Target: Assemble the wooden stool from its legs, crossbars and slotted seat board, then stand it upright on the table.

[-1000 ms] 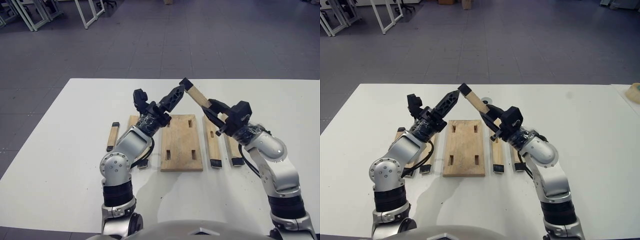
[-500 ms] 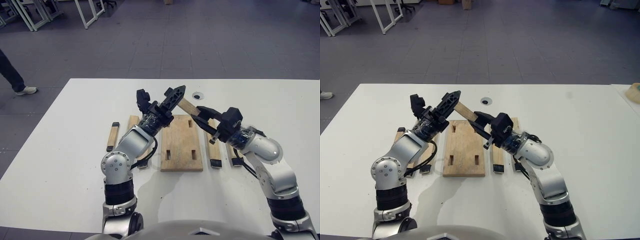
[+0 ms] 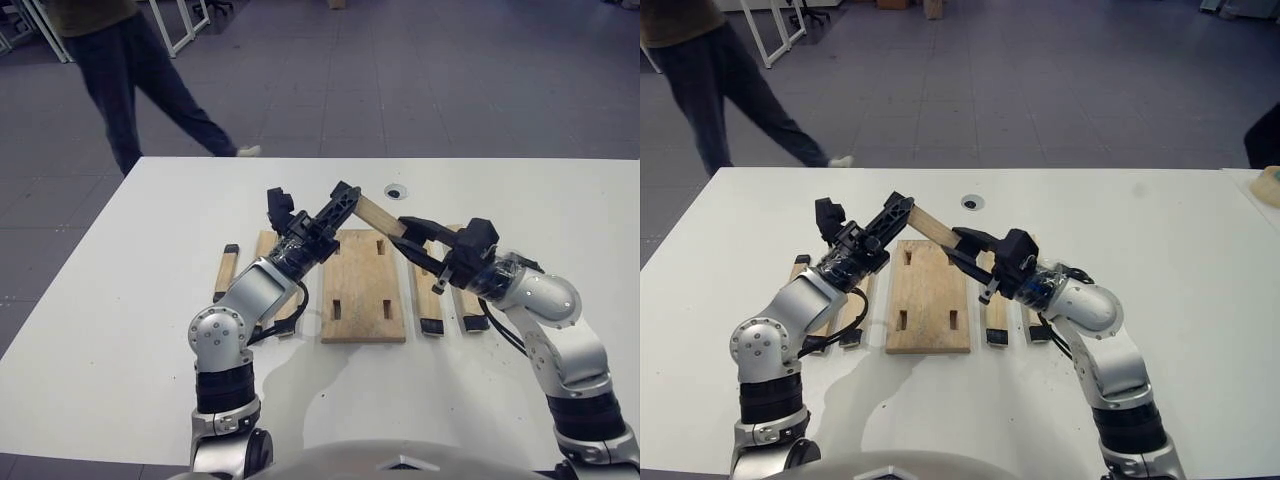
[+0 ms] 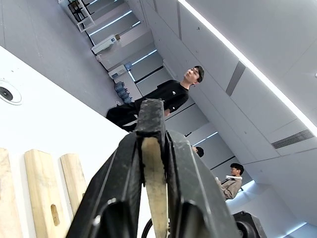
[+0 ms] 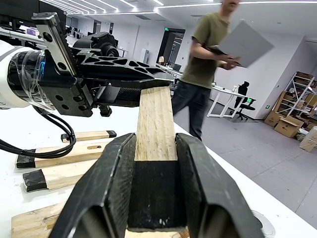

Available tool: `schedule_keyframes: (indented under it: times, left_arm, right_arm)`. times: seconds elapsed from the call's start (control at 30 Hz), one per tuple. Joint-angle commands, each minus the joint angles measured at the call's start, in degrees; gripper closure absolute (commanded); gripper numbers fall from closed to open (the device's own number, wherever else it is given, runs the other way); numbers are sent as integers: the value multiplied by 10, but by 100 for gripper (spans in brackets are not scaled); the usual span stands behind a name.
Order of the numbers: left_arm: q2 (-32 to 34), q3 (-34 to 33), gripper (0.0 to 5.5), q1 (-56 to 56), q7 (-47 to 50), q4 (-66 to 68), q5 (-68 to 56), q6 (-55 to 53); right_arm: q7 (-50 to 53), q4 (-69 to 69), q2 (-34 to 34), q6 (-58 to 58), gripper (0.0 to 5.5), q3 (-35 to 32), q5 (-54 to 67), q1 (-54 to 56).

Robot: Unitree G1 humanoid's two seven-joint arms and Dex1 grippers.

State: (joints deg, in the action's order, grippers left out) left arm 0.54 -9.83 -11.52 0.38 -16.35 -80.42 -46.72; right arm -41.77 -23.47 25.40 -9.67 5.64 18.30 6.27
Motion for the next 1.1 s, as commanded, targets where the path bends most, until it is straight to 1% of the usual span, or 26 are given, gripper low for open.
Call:
schedule_keyframes:
  times: [0.03,0.17,0.2,0.23,0.27,0.4,0.47,0.53,0.63,0.73,0.9,1.1]
  left_arm:
    - [5,1,500,3,8,6,-2,4]
    - [3,-1,501,2,16,14,2,11]
    - [4,-2,502,2,17,16,5,13]
    - [4,-2,506,2,18,17,8,15]
    - [4,-2,506,2,18,17,9,17]
    - [16,-14,506,-3,17,22,22,31]
    - [38,-31,506,-6,9,20,55,51]
    - [82,-48,506,-1,-7,15,113,75]
    - [167,-42,506,28,-39,-6,248,115]
    - [215,-35,506,51,-52,-16,341,139]
    - [235,-34,506,89,-61,-14,426,154]
    - [221,-44,506,115,-63,-24,443,133]
  right_arm:
    - [-8,8,13,3,427,4,-12,11]
    - [-14,10,18,14,427,6,-18,6]
    - [-15,10,19,16,390,7,-20,5]
    - [-15,10,20,17,374,8,-21,5]
    - [-17,11,21,16,343,9,-22,4]
    - [-15,18,28,33,267,9,-43,2]
    - [-8,29,31,42,265,3,-55,2]
    - [9,39,27,29,264,-15,-50,3]
    - [53,73,17,10,264,-34,-65,7]
    - [91,94,12,22,264,-34,-102,-5]
    - [118,88,4,28,264,-27,-122,-35]
    - [125,85,2,29,264,-21,-134,-45]
